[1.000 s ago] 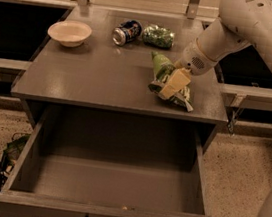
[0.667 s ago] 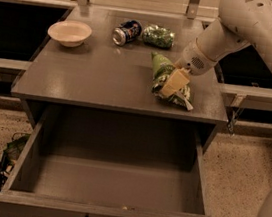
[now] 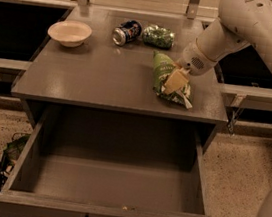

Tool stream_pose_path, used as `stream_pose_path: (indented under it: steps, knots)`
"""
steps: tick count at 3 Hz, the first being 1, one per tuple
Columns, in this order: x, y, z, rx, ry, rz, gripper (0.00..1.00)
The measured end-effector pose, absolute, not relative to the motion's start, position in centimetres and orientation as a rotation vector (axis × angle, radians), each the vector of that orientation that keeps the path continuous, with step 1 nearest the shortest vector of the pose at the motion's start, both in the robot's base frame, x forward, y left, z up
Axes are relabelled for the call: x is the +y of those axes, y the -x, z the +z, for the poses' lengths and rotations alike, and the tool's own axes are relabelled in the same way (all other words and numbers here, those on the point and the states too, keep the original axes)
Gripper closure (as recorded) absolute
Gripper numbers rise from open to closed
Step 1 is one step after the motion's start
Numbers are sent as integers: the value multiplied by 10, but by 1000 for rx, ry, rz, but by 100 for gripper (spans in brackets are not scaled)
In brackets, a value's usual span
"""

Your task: Place green jalapeno chip bag into top drawer

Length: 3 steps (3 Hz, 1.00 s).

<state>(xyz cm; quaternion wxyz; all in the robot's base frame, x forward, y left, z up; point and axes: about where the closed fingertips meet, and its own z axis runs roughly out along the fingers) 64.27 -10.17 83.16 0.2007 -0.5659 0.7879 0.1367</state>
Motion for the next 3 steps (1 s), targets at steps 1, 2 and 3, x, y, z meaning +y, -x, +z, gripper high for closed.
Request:
stream_pose_path:
  steps: [1, 2, 3]
  knots:
    - [-102, -643, 835, 2202, 1581, 382, 100]
    - [-102, -643, 835, 2202, 1581, 382, 100]
    - [-114, -635, 865, 2179, 1581, 314, 100]
